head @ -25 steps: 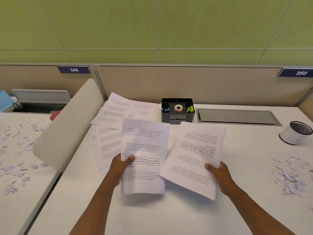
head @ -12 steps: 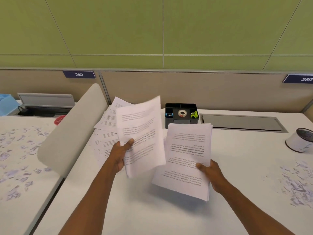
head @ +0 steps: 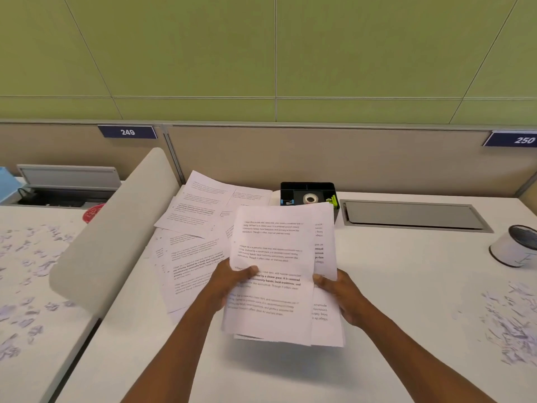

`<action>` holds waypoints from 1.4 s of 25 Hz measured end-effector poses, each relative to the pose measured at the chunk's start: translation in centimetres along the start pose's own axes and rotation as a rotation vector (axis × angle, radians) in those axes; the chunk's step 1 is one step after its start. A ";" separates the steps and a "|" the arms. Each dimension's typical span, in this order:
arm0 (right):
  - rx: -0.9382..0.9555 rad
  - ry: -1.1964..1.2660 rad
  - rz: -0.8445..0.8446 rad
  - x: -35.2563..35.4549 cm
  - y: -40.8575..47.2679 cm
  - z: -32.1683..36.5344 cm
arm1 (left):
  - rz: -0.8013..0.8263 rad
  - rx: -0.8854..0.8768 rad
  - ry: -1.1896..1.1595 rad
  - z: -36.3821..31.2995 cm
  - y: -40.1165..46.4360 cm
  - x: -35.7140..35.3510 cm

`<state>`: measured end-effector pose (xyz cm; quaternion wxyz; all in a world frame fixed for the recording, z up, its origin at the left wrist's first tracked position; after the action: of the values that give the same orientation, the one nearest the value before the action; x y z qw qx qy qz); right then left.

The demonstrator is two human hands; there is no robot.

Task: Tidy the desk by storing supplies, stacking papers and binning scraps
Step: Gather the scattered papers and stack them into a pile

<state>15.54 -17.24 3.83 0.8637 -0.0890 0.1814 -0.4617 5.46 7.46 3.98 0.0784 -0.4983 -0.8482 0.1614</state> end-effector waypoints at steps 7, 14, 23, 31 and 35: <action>0.008 -0.013 -0.076 0.3 1.0 0.0 | 0.045 0.022 -0.074 0.5 0.0 -3.2; 0.002 -0.171 -0.029 1.2 1.1 -0.6 | 0.052 0.094 -0.130 1.4 0.4 -3.4; -0.052 -0.423 0.065 -2.2 2.5 -2.2 | -0.056 0.103 0.062 2.5 0.2 0.4; -0.087 -0.360 -0.021 -2.7 5.6 -2.8 | -0.676 0.159 0.827 2.1 2.0 11.4; -0.099 -0.347 -0.056 -2.5 7.0 -3.3 | -0.797 0.463 0.988 3.1 2.5 16.5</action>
<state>18.33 -11.21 -0.85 0.8635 -0.2148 0.0496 -0.4536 -1.55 22.37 -0.20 0.6154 -0.1328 -0.7753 0.0509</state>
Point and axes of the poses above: each hand's wrist, its own y-axis towards the middle knuckle, its own x-axis out of the back of the hand, z = x × y, the point moved 8 cm from there along y, towards the middle knuckle, and after that the axes turned 5 degrees about -z, right-handed, at the moved point
